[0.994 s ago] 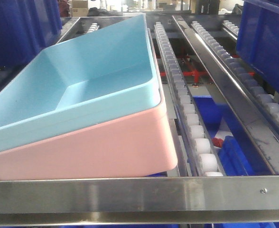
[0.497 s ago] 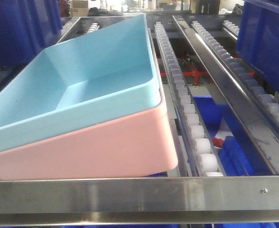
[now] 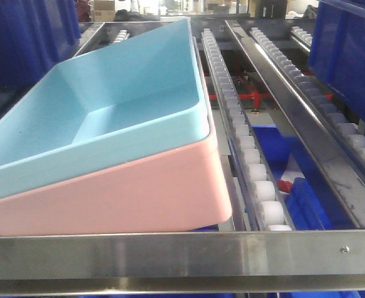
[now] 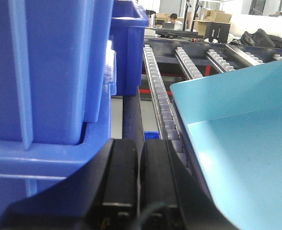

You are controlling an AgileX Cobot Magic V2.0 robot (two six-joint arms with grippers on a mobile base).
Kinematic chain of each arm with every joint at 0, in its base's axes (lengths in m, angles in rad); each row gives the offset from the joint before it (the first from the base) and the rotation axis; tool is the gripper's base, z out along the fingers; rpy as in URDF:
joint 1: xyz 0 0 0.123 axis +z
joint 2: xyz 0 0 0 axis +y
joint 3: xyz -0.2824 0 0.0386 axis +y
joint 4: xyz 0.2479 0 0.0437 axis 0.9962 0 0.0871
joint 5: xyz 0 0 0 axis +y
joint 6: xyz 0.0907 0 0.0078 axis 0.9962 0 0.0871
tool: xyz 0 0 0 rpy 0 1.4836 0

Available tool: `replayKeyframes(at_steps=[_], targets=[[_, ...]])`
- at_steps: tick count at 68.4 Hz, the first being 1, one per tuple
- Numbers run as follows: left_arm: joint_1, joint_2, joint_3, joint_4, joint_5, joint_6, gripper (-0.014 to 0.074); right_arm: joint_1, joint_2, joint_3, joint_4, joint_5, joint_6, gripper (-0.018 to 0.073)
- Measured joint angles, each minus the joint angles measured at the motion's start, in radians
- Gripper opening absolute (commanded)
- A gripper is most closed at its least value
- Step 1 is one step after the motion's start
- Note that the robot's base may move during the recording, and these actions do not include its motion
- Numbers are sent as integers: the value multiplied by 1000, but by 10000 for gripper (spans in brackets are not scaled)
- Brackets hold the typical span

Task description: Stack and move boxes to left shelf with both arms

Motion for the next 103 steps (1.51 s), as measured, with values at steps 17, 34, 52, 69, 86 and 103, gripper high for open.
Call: replayKeyframes(at_steps=[17,34,52,69,86,103], targets=[[0,0,0,0,0,0,8,0,0,0,0,0,0,55],[0,0,0,0,0,0,8,0,0,0,0,2,0,55],[0,0,0,0,0,0,8,-48,0,12,148,12,-88,55],[0,0,0,0,0,0,8,-376,-72,149,441,-104,-396,55],[0,0,0,0,0,0,8,-665,-393,355,454,-182,-417,55],[0,0,0,0,0,0,8,-752,-565,458,454,-182,-418,55]])
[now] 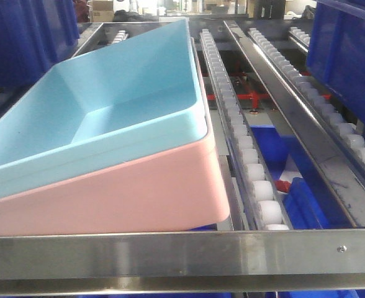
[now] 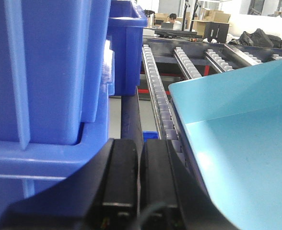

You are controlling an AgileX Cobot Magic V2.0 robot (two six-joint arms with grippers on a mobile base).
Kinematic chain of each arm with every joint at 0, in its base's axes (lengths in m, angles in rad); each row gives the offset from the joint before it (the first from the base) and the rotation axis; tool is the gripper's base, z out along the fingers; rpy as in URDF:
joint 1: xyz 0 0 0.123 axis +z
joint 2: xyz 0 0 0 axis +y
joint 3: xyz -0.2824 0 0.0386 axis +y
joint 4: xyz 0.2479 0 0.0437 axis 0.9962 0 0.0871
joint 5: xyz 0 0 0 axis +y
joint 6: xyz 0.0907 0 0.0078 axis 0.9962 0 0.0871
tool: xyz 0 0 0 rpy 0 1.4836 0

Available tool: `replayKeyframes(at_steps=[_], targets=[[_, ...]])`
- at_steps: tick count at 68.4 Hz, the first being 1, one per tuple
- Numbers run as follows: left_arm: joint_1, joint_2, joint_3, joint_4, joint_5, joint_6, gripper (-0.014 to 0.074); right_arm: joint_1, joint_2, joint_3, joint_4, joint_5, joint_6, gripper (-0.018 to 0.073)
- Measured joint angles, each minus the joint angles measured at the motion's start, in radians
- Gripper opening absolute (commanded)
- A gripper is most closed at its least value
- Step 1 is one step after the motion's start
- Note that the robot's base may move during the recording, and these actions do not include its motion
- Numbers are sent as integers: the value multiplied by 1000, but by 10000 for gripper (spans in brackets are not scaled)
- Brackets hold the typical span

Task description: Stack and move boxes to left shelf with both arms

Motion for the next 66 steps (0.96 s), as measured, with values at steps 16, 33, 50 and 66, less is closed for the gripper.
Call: replayKeyframes(at_steps=[16,33,50,66], targets=[[0,0,0,0,0,0,8,-2,0,2,0,2,0,55],[0,0,0,0,0,0,8,-2,0,2,0,2,-1,55],[0,0,0,0,0,0,8,-2,0,2,0,2,-1,55],[0,0,0,0,0,0,8,-2,0,2,0,2,-1,55]])
